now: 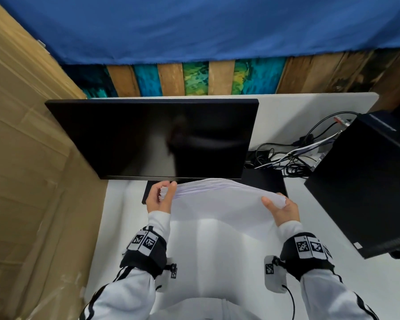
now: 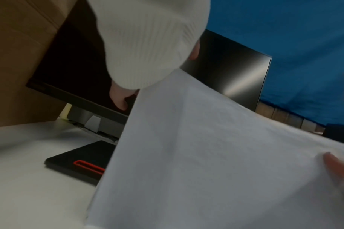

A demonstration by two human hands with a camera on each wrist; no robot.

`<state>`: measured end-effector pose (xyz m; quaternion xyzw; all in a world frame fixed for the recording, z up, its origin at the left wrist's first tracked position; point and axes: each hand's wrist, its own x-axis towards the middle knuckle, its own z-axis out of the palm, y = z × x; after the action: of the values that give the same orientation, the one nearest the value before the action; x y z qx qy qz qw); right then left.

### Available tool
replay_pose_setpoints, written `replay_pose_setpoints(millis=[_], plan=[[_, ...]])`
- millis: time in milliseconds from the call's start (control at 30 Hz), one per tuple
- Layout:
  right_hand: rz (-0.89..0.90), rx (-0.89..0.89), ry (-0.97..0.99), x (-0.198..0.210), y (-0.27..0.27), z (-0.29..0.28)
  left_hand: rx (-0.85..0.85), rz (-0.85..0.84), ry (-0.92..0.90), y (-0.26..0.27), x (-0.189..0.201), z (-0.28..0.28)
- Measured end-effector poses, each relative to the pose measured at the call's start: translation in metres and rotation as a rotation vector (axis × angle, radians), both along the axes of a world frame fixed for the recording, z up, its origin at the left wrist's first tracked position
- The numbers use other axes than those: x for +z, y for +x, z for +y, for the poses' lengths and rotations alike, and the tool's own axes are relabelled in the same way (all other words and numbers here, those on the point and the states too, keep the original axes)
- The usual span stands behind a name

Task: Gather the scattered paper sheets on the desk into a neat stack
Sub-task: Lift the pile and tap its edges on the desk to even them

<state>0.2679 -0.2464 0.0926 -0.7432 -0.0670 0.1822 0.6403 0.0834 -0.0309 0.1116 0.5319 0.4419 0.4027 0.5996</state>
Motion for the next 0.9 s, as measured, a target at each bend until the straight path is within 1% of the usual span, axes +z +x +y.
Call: replay_pose_setpoints(millis=[67, 133, 233, 300, 400, 500, 600, 667, 767, 833, 900], plan=[[0.009, 0.001, 0.020, 0.001, -0.002, 0.001, -0.058, 0.112, 0.031, 0.000, -0.006, 0.001], [-0.019, 0.045, 0.045, 0.002, -0.004, 0.001, -0.138, 0.234, 0.088, 0.002, -0.010, 0.003], [-0.037, 0.111, 0.009, 0.004, 0.003, 0.002, -0.205, 0.312, 0.110, 0.005, -0.008, 0.008], [-0.015, 0.125, 0.016, 0.012, 0.011, 0.004, -0.180, 0.302, 0.130, 0.005, -0.004, 0.013], [-0.081, 0.165, 0.054, 0.025, 0.021, 0.002, -0.136, 0.295, 0.129, 0.000, 0.002, 0.021], [-0.136, 0.225, 0.085, 0.029, 0.025, -0.006, -0.190, 0.269, 0.154, -0.014, 0.002, 0.021], [-0.191, 0.287, 0.013, 0.014, 0.020, -0.010, -0.248, 0.252, 0.135, -0.026, -0.011, 0.021], [-0.260, 0.258, -0.052, 0.007, 0.013, -0.007, -0.261, 0.245, 0.098, -0.025, -0.016, 0.020], [-0.409, 0.195, -0.157, 0.006, 0.004, -0.004, -0.271, 0.232, 0.042, -0.018, -0.015, 0.017], [-0.428, 0.164, -0.202, 0.006, 0.001, -0.003, -0.272, 0.231, 0.044, -0.015, -0.012, 0.014], [-0.422, 0.149, -0.203, 0.005, 0.003, -0.002, -0.268, 0.229, 0.045, -0.012, -0.009, 0.013]])
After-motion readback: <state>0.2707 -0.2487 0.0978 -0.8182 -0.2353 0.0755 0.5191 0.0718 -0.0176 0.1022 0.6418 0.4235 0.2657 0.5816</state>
